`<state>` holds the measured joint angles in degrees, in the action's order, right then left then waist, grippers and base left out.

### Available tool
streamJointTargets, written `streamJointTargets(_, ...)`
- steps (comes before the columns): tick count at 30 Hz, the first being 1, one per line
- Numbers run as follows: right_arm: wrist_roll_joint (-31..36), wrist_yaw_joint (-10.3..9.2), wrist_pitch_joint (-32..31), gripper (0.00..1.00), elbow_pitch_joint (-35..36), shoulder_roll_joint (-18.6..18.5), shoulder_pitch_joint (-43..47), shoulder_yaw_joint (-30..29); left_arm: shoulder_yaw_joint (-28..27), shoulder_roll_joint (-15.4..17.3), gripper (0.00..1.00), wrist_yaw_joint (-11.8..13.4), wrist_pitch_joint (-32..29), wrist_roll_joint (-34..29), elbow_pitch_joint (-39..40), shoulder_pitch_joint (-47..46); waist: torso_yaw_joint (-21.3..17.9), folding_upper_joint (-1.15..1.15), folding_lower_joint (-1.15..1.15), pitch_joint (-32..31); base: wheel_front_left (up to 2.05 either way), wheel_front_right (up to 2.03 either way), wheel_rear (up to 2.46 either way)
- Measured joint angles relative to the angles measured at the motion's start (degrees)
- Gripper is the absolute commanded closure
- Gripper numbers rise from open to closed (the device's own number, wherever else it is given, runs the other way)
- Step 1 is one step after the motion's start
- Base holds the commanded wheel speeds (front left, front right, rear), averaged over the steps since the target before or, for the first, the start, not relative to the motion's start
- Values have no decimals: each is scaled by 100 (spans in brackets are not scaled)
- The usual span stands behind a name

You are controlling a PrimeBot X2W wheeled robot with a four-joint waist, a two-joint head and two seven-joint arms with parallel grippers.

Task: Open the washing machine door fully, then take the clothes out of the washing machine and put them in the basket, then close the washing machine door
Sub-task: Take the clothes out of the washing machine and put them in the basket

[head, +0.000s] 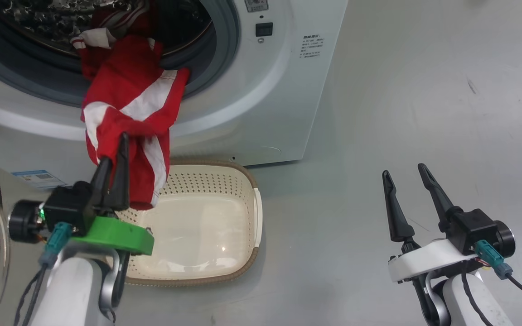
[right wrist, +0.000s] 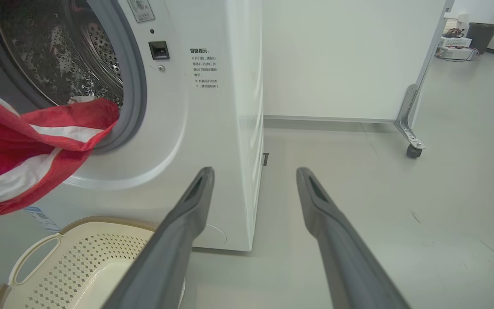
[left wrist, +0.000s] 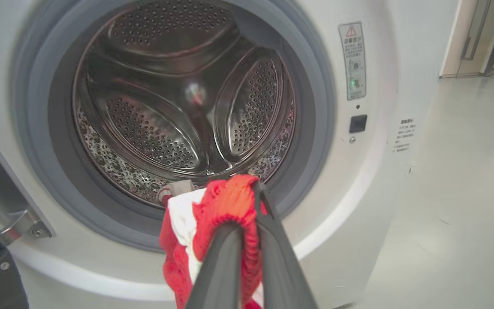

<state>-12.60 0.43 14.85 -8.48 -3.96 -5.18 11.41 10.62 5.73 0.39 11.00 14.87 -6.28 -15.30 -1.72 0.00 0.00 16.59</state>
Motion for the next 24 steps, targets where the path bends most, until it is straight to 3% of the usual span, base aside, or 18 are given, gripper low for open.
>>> streamJointTargets(12,4,51,-78,0,188,16,19,156,252,-116,100,-47,-514,213,-900,252,-210,0,0,173,0,0,0)
streamJointTargets(24,7,52,-98,0,534,26,-37,213,75,-275,100,35,-802,679,-2213,-143,-455,0,0,721,0,0,0)
